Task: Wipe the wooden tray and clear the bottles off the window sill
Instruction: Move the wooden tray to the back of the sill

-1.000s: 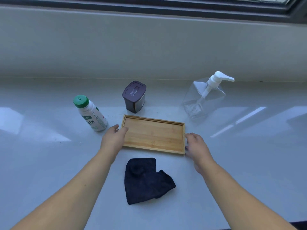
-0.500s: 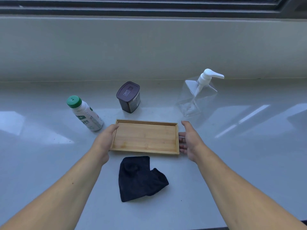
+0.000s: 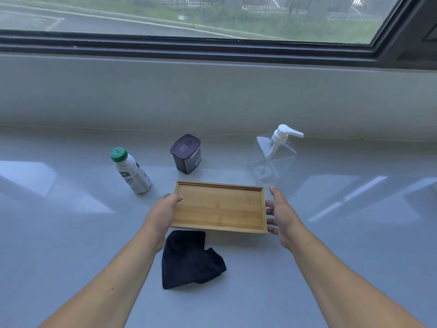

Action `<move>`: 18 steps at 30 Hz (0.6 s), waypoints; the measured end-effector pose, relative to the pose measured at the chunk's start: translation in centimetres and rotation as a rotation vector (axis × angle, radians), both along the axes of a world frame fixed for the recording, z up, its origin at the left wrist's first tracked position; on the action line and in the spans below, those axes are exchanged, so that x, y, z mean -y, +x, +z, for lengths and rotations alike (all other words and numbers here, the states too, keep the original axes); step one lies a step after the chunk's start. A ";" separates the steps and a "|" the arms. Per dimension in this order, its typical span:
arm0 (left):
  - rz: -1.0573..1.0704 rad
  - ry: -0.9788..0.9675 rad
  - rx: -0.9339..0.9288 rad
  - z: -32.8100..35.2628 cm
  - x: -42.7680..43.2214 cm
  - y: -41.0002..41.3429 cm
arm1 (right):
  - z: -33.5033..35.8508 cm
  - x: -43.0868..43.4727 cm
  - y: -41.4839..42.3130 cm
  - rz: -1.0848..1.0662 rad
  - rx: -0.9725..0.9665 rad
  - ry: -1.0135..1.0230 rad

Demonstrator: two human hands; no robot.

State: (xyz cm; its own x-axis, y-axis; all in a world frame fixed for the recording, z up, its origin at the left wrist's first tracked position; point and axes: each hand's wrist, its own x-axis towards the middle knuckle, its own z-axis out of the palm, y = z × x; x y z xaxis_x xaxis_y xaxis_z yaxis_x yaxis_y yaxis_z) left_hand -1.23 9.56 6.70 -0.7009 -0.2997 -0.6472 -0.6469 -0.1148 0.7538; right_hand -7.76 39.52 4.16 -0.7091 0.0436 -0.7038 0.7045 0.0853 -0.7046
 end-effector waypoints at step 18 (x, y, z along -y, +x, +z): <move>-0.412 0.072 -0.050 3.1 -19.3 -2.6 | 3.5 -18.9 4.2 -0.312 0.026 0.161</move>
State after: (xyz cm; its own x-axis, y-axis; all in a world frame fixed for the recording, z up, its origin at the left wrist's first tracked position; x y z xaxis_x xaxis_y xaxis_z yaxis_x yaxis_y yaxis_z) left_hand -3.82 28.86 9.82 -0.7839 0.0570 -0.6182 -0.6124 0.0928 0.7851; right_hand -3.59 58.39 7.71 -0.6261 0.3672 -0.6878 0.7316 -0.0282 -0.6811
